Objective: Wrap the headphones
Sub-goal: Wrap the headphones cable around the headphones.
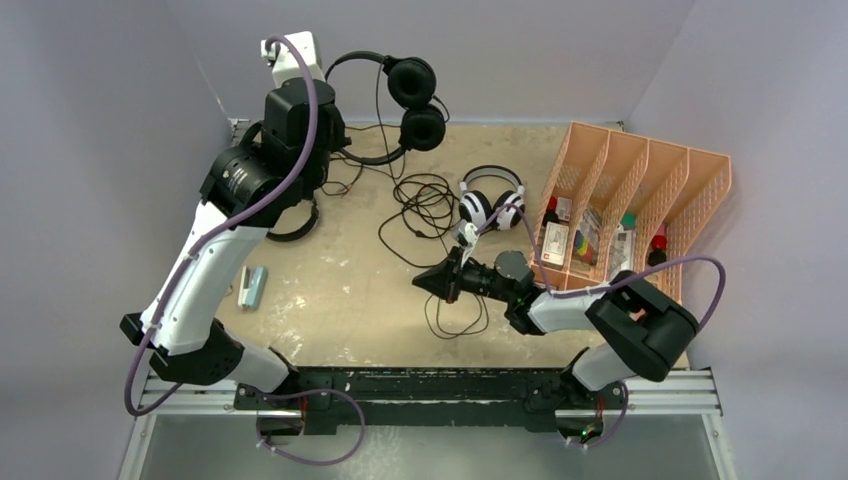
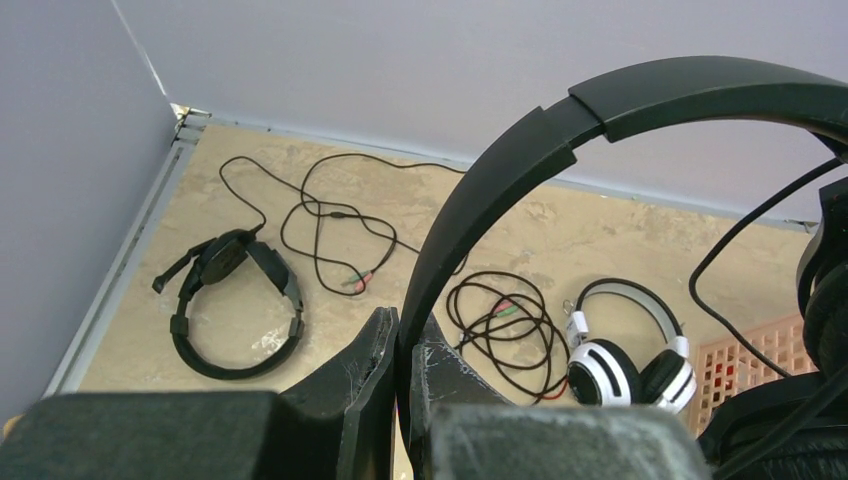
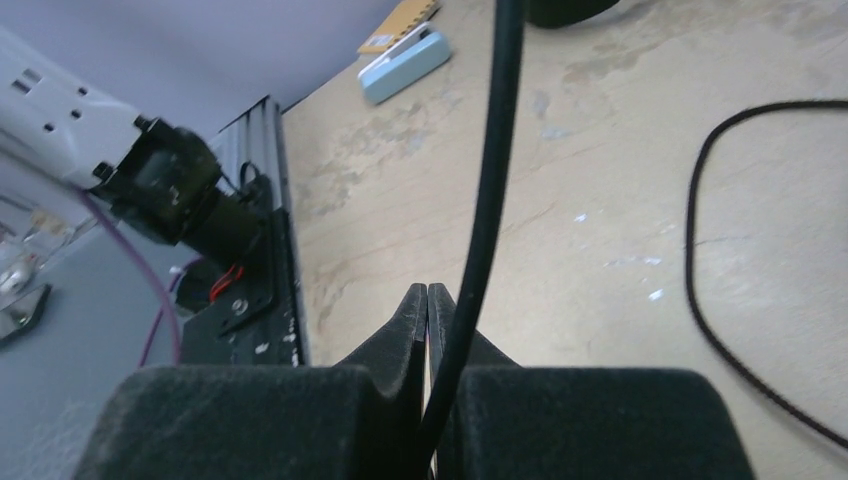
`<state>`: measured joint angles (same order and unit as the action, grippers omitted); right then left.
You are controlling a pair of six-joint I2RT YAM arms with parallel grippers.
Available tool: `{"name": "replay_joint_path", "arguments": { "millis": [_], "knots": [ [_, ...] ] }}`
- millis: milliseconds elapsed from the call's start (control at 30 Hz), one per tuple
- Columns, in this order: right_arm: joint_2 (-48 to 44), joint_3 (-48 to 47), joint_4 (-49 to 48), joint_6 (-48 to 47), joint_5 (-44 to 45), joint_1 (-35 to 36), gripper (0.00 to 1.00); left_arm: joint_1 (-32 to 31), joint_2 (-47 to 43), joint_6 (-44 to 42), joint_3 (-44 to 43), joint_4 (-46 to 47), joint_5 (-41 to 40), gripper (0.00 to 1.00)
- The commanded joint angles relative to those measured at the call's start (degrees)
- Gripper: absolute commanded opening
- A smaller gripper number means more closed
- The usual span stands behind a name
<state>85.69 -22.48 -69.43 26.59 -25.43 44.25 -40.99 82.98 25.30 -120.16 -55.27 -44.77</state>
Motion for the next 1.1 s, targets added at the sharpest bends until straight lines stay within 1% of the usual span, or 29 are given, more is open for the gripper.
{"name": "replay_joint_path", "arguments": {
  "millis": [0,67,167,300,400,500,600,700,767,833,867,967,1067],
  "knots": [
    [-3.4,1.9,1.5,1.6,-4.9,0.2,0.00,1.0,-0.3,-0.8,-2.1,5.6,-1.8,0.00],
    [-4.7,3.1,3.3,2.9,-5.3,0.2,0.00,1.3,-0.2,-0.6,-2.3,5.4,-1.5,0.00],
    [-6.8,5.9,5.1,3.7,-3.5,0.1,0.00,1.7,-0.4,-0.4,-2.2,5.2,-1.2,0.00],
    [-9.8,7.6,12.3,3.5,2.0,0.1,0.00,2.1,-0.9,-0.1,-1.9,5.3,-1.1,0.00],
    [-11.5,8.3,14.6,4.0,4.0,0.0,0.00,2.2,-1.1,0.2,-2.1,5.4,-0.2,0.00],
    [-11.4,6.5,18.0,3.5,5.4,0.0,0.00,2.2,-1.3,0.8,-1.9,5.5,2.2,0.00],
    [-10.7,3.1,22.1,2.6,7.8,-0.9,0.00,2.4,-2.1,1.0,-0.9,6.0,6.3,0.00],
    [-9.7,1.1,26.3,3.1,6.7,-5.5,0.00,2.6,-3.5,0.3,0.1,5.4,7.5,0.00],
    [-8.6,1.2,26.3,4.5,3.4,-10.4,0.00,2.5,-5.5,-1.2,2.5,7.1,10.8,0.00],
    [-7.8,-0.1,27.8,4.6,-1.0,-14.5,0.00,2.6,-7.7,-4.1,6.2,9.7,18.1,0.00],
    [-7.8,-1.7,30.1,3.7,-2.5,-15.8,0.00,2.6,-8.9,-6.3,8.3,11.1,22.4,0.00],
    [-7.7,-9.0,41.4,0.0,-4.6,-18.7,0.00,2.6,-12.7,-13.6,15.6,13.3,32.5,0.00],
    [-7.4,-15.8,52.6,-2.8,-7.7,-22.5,0.00,2.5,-16.3,-21.8,22.8,12.6,41.1,0.00]
  ]
}}
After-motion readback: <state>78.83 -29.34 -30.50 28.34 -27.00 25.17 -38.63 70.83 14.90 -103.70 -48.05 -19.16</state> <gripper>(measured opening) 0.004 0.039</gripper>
